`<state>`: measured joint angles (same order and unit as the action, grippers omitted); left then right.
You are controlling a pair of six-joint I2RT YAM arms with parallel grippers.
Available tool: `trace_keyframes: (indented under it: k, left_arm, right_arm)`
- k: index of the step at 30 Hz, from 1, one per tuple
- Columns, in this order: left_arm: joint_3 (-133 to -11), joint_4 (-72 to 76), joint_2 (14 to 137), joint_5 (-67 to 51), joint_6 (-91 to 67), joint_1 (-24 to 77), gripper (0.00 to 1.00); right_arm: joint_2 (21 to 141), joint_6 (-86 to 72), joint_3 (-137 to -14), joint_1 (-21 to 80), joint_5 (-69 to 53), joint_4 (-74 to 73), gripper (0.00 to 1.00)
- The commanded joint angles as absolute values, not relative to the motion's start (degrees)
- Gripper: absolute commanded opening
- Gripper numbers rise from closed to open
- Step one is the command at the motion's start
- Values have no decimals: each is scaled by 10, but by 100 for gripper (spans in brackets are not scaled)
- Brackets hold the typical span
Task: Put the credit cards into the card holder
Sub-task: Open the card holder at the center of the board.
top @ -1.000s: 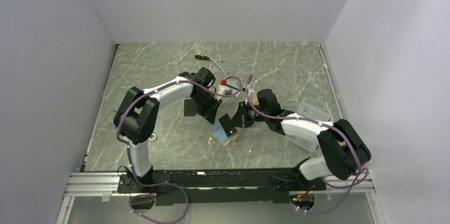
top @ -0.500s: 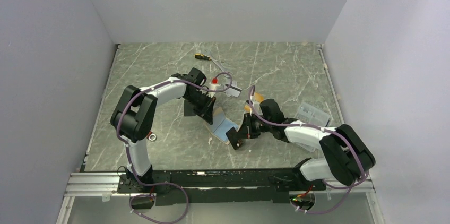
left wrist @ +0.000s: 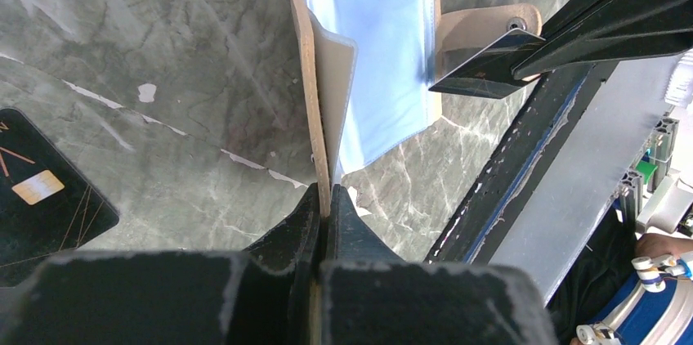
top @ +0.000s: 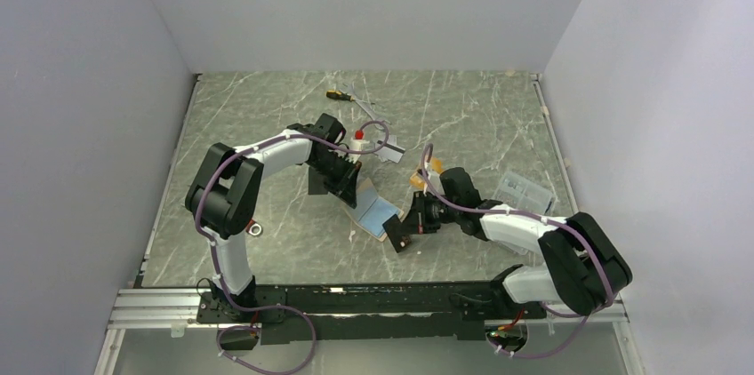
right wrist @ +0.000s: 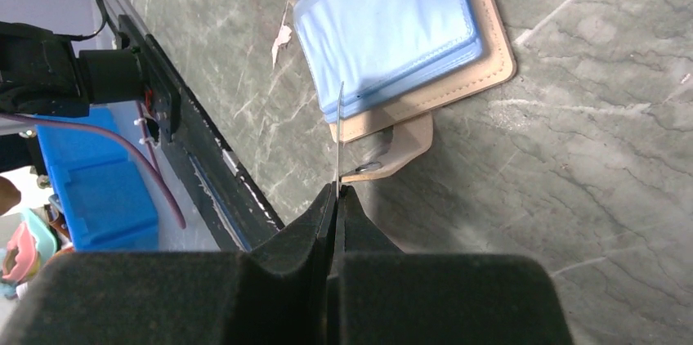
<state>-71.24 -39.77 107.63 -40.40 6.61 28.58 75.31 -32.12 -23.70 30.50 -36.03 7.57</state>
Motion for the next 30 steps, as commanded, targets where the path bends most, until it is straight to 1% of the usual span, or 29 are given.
trace_keyframes:
  k: [1,13,21,30]
  left_arm:
    - [-711,-390,1068,-388,67,288,0]
    - [-715,-393,1069,-389,70,289,0]
    - [-713,-393,1063,-389,75,291,0]
    - [-713,-394,1063,-387,78,295,0]
  right_arm:
    - [746,-316,-229,297,-360,71,0]
    - [753,-310,-227,292,-363,64,0]
    - [776,-316,-241,291,-370,90,0]
    - [768,-318,-236,291,-380,104,0]
